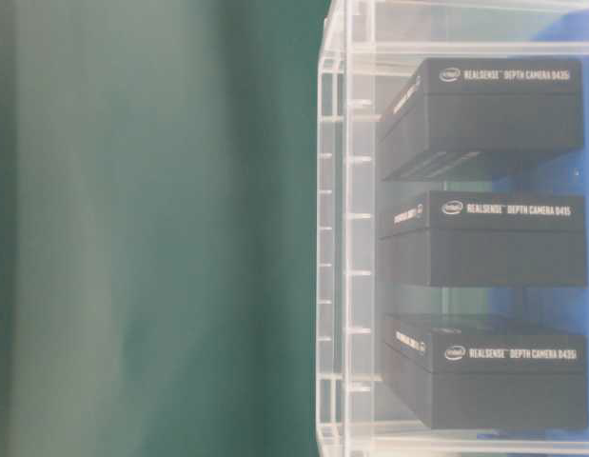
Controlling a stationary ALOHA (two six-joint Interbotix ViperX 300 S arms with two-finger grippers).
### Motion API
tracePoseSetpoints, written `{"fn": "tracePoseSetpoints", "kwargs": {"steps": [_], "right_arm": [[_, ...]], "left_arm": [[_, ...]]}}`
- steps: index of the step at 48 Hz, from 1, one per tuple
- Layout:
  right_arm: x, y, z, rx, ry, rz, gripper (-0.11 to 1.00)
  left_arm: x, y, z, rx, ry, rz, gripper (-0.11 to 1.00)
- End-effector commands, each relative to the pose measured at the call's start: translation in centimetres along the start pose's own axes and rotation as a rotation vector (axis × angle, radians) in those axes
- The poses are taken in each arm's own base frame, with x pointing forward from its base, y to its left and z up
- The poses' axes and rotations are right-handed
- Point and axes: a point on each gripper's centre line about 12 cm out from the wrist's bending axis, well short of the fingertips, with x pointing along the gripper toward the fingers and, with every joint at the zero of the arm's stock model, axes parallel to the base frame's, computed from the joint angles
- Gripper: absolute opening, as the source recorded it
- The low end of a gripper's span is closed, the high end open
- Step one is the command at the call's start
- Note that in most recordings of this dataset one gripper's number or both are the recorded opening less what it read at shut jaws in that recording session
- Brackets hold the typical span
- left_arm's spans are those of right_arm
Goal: Take the box out of the case with the left arm.
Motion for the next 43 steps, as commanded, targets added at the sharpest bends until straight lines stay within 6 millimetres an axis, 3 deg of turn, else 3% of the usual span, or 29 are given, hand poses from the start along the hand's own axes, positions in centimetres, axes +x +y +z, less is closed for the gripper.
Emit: {"fn": "tracePoseSetpoints", "kwargs": {"steps": [1,24,35,43], "right_arm": [[-0.8,-0.1,0.3,0.005,-0.029,-0.001,0.00],[-0.9,-0.2,0.4,0.004,-0.033,-0.013,0.00],[-0.9,-0.2,0.4,0.004,-0.033,-0.013,0.00],[-0.8,-0.2,0.3,0.004,-0.032,-0.013,0.00]], "left_arm": [[-0.6,-0.3,0.2,-0.006,-0.008,-0.016,0.98],[-0.5,-0.9,0.3,-0.013,0.000,-0.020,0.98],[0.3,-4.3,0.9,0.021,0.029,-0.012,0.98],[0.6,-8.0,1.7,0.024,0.044,0.000,0.98]]}}
